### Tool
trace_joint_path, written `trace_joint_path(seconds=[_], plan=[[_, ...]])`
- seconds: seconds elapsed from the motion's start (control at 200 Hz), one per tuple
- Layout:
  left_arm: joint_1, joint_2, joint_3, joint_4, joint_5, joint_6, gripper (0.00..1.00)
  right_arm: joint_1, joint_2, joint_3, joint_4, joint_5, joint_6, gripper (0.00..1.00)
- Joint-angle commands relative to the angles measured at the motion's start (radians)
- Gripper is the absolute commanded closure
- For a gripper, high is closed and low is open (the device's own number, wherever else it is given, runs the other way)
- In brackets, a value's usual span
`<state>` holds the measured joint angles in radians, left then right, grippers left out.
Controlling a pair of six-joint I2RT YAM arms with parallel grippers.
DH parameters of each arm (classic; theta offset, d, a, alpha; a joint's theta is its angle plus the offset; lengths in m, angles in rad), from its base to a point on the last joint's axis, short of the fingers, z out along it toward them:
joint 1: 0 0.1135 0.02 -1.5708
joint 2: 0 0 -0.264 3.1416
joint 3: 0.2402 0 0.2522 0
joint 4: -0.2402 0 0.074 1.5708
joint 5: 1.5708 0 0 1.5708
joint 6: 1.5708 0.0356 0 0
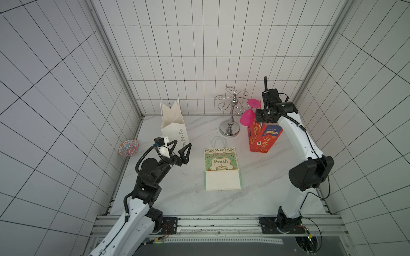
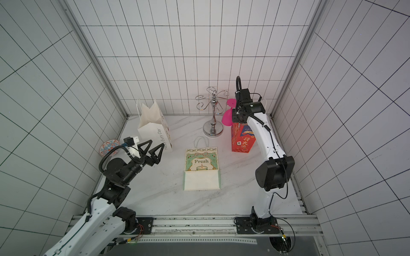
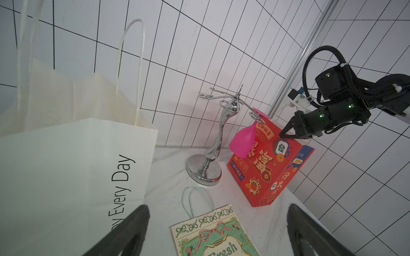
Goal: Put away the paper bag
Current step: Pick up the paper bag from the center of the board.
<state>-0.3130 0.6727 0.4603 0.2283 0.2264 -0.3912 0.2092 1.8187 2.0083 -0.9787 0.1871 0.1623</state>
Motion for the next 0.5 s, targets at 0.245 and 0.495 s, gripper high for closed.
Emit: trace_joint_path(seconds=[0.245, 0.495], plan=[[0.005, -0.009, -0.020, 0.019, -0.021, 0.007, 0.02, 0.025, -0.413, -0.347, -0.003, -0.041, -0.029, 1.00], [0.005, -0.012, -0.021, 0.015, -0.022, 0.006, 0.02, 0.175, -0.549, -0.425, -0.089, 0.002, -0.047, 1.00]])
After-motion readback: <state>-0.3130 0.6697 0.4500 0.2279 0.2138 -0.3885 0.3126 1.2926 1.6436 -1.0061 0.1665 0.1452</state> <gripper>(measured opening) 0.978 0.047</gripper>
